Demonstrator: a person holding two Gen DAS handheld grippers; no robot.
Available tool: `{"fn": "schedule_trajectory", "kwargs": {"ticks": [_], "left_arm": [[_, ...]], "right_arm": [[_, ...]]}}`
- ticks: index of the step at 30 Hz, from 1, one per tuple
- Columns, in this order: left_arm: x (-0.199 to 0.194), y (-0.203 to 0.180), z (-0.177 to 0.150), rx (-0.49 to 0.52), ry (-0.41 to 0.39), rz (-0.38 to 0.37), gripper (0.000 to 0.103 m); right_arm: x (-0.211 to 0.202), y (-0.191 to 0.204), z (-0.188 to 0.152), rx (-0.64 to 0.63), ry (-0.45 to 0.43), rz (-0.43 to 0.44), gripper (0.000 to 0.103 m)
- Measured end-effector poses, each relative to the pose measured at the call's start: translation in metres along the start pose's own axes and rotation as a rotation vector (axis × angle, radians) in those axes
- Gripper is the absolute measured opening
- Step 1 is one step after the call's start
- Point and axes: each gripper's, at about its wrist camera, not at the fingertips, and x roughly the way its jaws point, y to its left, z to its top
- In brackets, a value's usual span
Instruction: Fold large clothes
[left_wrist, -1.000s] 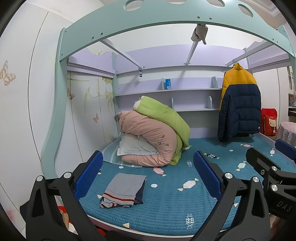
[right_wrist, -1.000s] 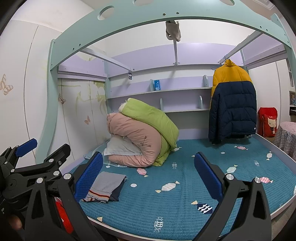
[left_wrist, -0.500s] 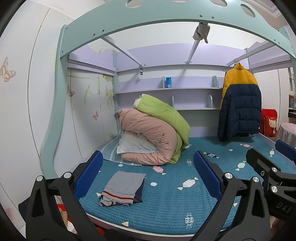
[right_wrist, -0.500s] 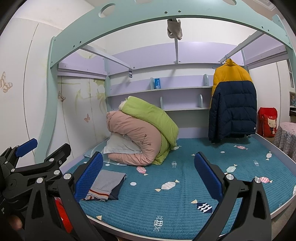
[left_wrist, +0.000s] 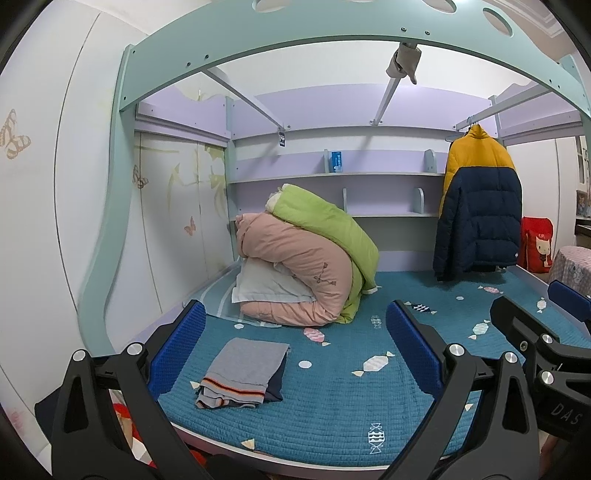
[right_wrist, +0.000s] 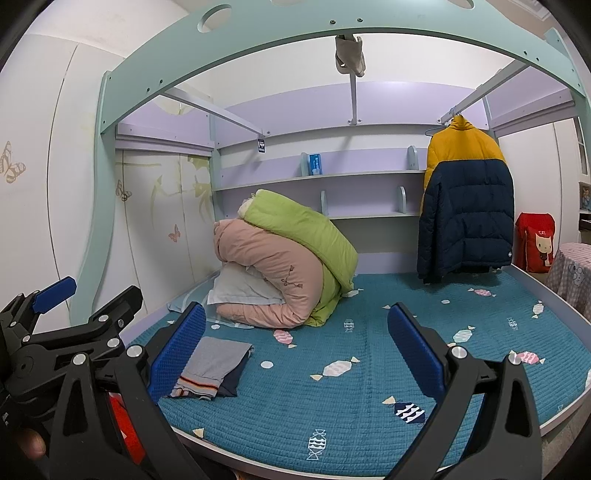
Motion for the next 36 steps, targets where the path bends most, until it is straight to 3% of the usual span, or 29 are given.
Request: {"fn": "schedule_trajectory", "kwargs": {"ticks": [17, 36], "left_arm": [[-0.005, -0.023, -0.002, 0.0, 0.0, 0.051, 0.098], [-0.004, -0.02, 0.002, -0.008, 0.007, 0.06, 0.098]], "right_arm": [[0.008, -0.003, -0.002, -0.003, 0.013, 0.007, 0.095], [0.01, -0.006, -0.001, -0.002, 0.021, 0.01, 0.095]]}}
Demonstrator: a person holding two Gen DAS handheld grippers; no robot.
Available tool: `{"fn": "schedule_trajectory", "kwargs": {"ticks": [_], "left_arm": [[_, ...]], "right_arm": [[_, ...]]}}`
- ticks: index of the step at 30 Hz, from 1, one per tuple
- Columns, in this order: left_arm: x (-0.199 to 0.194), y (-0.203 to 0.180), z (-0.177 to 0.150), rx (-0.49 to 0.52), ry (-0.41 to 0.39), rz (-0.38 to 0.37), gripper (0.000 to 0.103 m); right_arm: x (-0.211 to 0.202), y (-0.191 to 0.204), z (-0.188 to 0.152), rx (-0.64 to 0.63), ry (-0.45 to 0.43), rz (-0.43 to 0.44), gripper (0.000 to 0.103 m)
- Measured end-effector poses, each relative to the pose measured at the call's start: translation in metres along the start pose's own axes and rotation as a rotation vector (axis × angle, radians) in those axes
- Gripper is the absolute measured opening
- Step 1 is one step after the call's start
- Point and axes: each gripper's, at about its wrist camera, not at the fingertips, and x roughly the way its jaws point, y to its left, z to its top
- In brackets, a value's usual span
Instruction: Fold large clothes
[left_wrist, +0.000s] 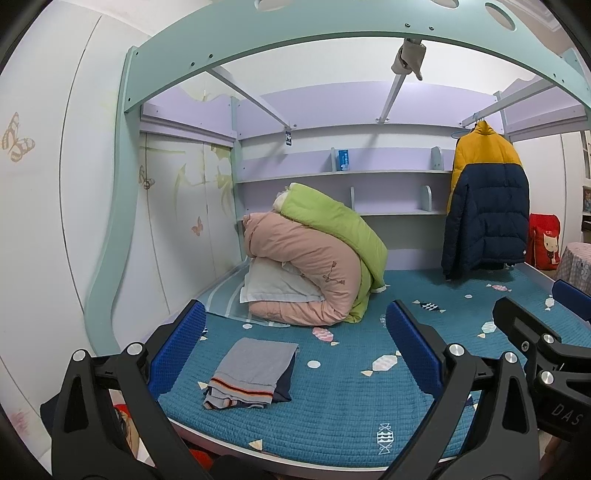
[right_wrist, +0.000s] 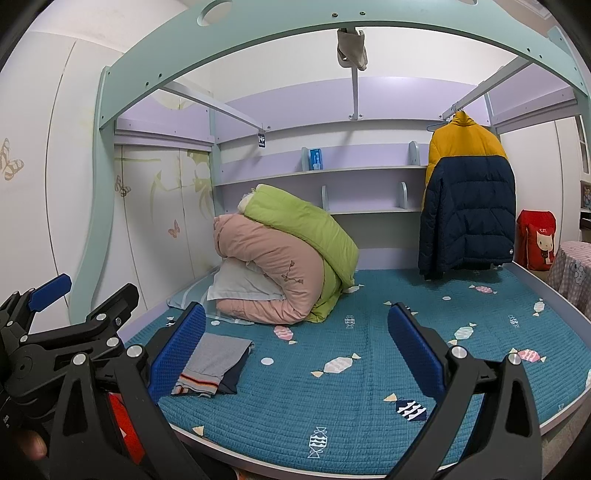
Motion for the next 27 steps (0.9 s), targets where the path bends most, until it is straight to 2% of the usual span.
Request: {"fn": "schedule_trajectory", "kwargs": {"ticks": [27], "left_arm": [[-0.0006, 0.0012, -0.0008, -0.005, 0.007, 0.006, 0.098]], "right_arm": [[0.0015, -0.0031, 0.0001, -0.002, 0.004, 0.004, 0.095]]}}
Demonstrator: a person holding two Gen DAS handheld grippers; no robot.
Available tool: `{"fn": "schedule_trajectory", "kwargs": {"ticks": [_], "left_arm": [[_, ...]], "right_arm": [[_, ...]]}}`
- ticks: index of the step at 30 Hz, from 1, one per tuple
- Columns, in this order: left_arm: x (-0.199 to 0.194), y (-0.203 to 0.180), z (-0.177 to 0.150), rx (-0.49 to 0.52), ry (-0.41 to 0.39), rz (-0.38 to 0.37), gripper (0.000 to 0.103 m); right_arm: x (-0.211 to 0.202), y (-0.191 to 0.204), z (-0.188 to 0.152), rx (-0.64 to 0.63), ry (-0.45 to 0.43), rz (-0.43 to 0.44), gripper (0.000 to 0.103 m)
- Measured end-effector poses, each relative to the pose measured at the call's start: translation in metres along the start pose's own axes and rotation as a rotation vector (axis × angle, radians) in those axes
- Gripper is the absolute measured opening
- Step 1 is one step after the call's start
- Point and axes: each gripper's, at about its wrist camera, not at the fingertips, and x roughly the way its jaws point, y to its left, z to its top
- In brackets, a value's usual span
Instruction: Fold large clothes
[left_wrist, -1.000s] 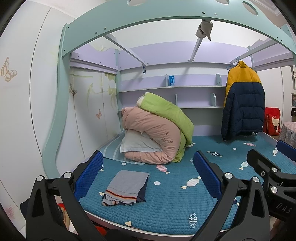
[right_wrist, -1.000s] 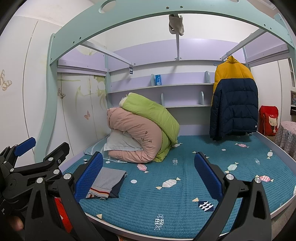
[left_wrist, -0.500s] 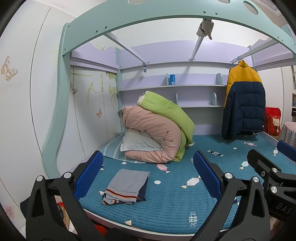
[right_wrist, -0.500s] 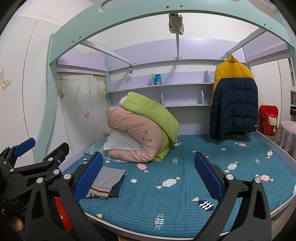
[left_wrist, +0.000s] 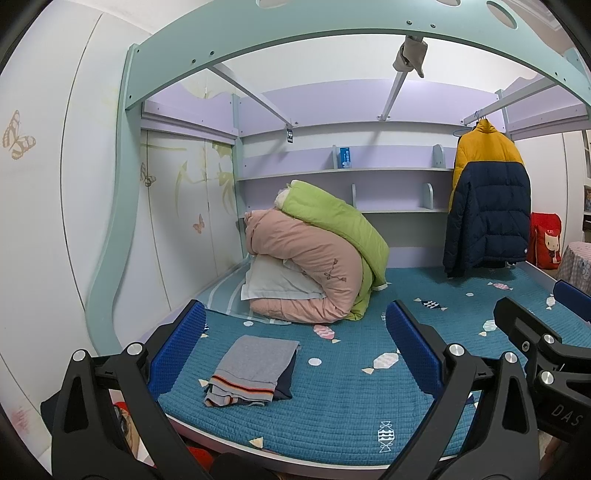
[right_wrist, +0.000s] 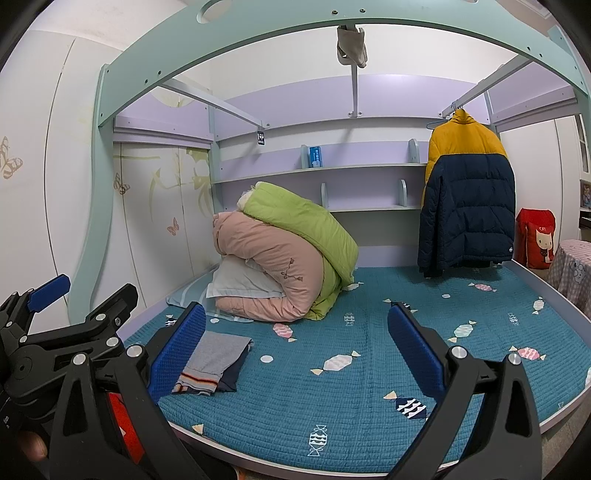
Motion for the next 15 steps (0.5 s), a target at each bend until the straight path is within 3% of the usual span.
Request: {"fn": "schedule_trajectory", "kwargs": {"ticks": [15], "left_arm": [[-0.0003, 0.0001, 0.001, 0.0, 0.002, 0.0, 0.098]], "right_arm": [[-0.0005, -0.0009, 0.0004, -0.003, 0.001, 0.0, 0.095]]}}
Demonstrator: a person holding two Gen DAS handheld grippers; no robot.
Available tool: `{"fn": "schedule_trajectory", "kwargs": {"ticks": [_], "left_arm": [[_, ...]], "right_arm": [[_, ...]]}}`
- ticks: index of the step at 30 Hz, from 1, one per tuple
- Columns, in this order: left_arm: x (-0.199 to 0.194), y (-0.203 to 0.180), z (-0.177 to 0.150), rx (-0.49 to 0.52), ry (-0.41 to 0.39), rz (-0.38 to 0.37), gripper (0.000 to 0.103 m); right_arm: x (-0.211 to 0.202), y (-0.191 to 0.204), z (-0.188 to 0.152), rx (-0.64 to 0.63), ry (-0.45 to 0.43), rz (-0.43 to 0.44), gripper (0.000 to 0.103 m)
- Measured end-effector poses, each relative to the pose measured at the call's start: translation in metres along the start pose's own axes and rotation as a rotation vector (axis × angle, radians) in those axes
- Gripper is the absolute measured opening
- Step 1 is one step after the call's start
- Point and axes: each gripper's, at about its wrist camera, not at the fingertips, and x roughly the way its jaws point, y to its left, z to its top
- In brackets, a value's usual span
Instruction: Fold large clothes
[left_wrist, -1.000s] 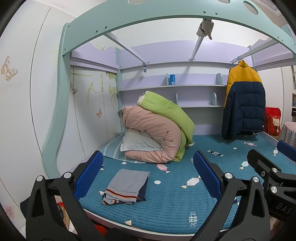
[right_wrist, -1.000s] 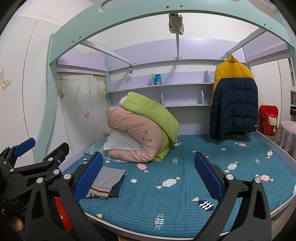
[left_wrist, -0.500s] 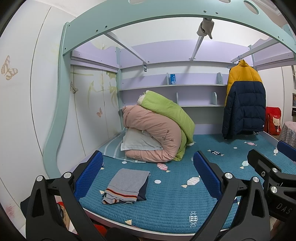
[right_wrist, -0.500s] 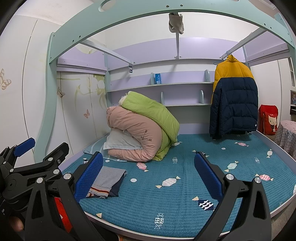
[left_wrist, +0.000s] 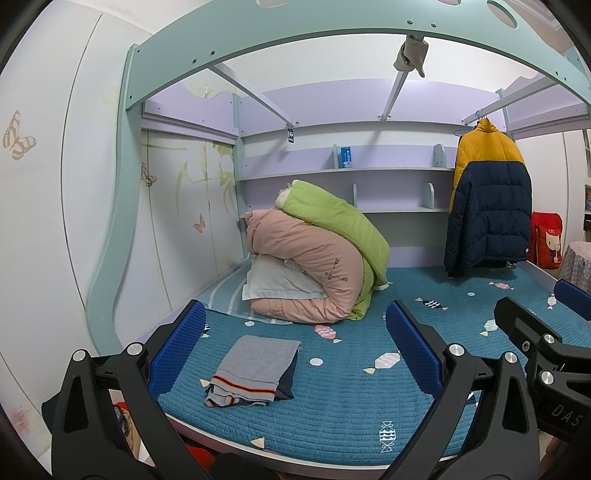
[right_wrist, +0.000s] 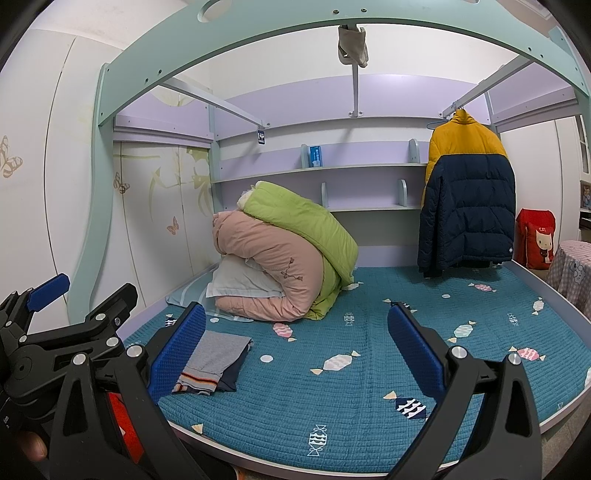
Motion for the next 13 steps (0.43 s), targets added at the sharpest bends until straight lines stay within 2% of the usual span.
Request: {"fn": "schedule_trajectory", "kwargs": {"ticks": [13], "left_arm": [[0.0004, 0.0017, -0.0032, -0.003, 0.013, 0.0, 0.098]], "right_arm": [[0.0037, -0.0073, -0.0052, -0.005, 0.014, 0.001, 0.095]]}}
